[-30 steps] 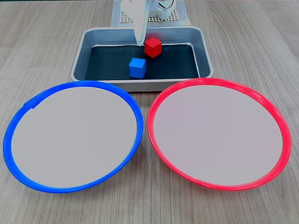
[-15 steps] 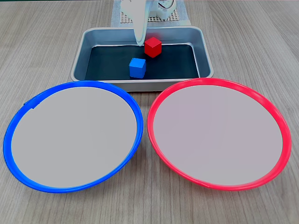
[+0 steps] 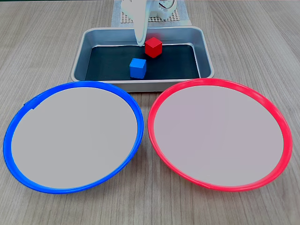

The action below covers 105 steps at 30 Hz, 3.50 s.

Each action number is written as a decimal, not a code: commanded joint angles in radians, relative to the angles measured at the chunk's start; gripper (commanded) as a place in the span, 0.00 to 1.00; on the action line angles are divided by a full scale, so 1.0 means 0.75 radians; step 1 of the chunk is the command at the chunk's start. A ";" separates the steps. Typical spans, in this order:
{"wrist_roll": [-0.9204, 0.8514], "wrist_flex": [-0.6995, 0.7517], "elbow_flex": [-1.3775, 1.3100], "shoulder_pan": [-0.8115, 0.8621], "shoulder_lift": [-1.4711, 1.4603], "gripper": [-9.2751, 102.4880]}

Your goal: Move two blocks tray to matching dishes

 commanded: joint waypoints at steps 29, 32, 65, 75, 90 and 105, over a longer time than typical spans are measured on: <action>-2.105 0.000 -1.094 0.043 -1.986 0.29; -2.105 -0.037 -1.092 0.045 -2.031 0.22; -1.880 0.155 -2.293 0.170 -2.763 0.20; -2.583 0.933 -2.117 0.145 -2.319 0.08; -2.712 0.765 -1.424 -0.270 -2.004 0.27; -2.913 0.442 -1.152 -0.121 -1.986 0.27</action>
